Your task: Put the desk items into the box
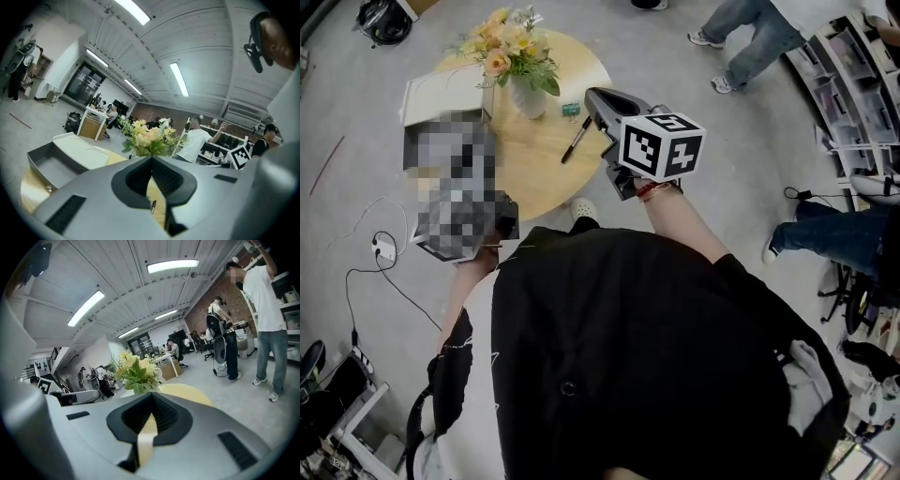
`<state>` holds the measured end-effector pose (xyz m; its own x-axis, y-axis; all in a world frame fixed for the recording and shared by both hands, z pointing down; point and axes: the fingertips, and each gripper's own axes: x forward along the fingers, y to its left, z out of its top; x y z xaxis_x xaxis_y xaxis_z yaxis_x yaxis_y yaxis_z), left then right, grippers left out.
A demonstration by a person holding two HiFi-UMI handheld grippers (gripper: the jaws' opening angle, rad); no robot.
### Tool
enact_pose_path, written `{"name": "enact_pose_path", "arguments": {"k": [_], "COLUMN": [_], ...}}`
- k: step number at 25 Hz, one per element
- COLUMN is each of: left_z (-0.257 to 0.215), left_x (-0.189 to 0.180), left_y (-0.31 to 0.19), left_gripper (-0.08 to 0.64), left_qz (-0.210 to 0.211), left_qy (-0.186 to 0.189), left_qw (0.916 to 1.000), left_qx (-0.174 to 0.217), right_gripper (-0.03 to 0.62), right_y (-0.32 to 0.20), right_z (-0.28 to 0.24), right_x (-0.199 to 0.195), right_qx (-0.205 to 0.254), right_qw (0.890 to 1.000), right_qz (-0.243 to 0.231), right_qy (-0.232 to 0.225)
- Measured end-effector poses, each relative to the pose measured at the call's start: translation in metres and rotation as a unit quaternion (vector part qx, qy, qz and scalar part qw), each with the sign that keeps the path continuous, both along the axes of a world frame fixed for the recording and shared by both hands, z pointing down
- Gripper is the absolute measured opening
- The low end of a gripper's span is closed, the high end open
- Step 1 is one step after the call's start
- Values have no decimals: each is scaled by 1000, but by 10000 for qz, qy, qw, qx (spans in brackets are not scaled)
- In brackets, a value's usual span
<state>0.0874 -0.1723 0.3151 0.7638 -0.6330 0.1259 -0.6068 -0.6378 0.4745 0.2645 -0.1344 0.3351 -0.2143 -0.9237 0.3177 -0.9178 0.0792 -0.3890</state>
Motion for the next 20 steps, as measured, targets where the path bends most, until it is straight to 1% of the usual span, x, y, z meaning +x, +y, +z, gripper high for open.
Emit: {"name": "enact_pose_path", "arguments": {"k": [5, 11, 14, 17, 20], "left_z": [11, 25, 36, 42, 43], "left_x": [5, 17, 18, 19, 20], "left_y": [-16, -26, -34, -40, -42], "left_gripper": [9, 9, 9, 9, 9], "left_qz": [-189, -379, -506, -677, -820], "left_qy": [-104, -199, -248, -211, -191], "left_qw": [9998, 9989, 9980, 9967, 9956], "left_qx": [-42, -168, -274, -385, -401], "right_gripper": [6, 6, 6, 6, 5], "right_y": [-21, -39, -49, -57, -59], "right_z": [10, 33, 55, 81, 104], "right_x": [12, 26, 29, 31, 34], "right_qx": [-127, -414, -666, -989, -1263], "right_qw": [9998, 9982, 9959, 9917, 9868], "right_qz": [-160, -417, -592, -797, -976], "right_qy": [42, 97, 152, 214, 258]}}
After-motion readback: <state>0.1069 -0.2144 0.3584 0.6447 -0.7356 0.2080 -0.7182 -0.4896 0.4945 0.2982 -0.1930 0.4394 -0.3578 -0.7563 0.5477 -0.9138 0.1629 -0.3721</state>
